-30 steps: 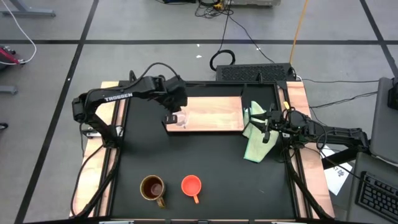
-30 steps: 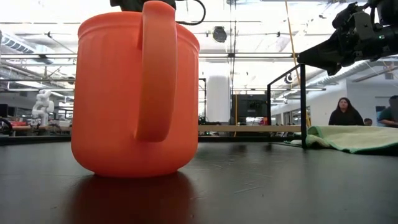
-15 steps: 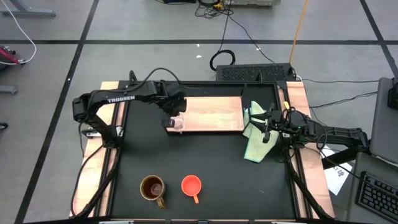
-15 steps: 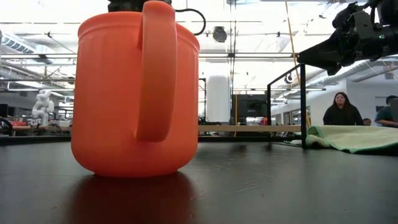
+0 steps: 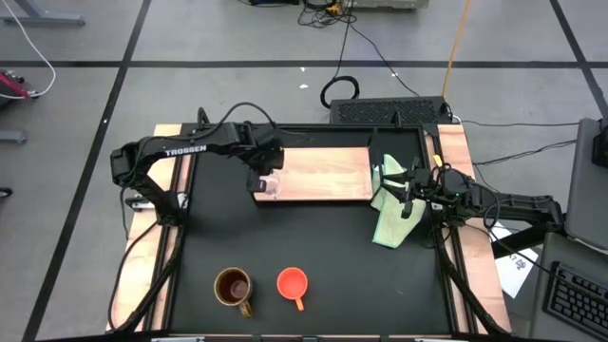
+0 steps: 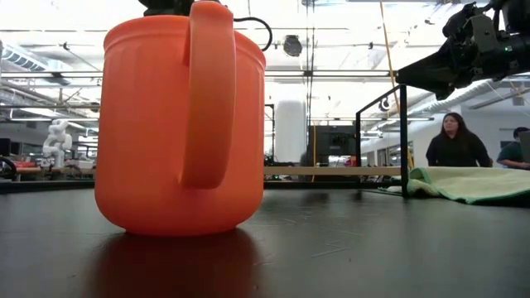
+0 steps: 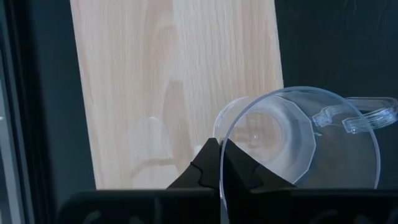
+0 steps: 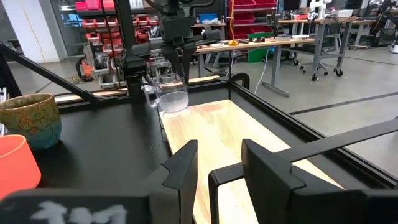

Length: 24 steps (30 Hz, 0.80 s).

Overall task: Stack small to large cups/mugs on shelf
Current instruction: Put the transparent mug on the shelf

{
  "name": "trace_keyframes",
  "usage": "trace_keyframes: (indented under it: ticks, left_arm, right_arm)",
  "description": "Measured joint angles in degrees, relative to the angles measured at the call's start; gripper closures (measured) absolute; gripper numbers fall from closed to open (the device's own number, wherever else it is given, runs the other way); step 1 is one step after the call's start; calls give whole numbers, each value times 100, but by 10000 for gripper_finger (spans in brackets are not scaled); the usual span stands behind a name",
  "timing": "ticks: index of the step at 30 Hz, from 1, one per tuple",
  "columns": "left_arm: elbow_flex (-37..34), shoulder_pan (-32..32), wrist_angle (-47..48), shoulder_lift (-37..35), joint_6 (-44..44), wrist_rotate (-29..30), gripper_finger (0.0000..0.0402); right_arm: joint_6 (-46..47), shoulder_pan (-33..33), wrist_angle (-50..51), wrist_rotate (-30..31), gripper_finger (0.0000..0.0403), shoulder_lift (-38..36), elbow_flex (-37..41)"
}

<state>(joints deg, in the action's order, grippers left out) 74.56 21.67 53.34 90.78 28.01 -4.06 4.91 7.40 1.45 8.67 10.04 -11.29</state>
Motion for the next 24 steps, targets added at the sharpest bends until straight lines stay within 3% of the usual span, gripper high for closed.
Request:
trace_keyframes:
  ticks: [24]
  left_arm:
    - [-290,81,-172,-2,314,-362,401]
  right_arm:
    - [38,0,0,0,286,-2,-9]
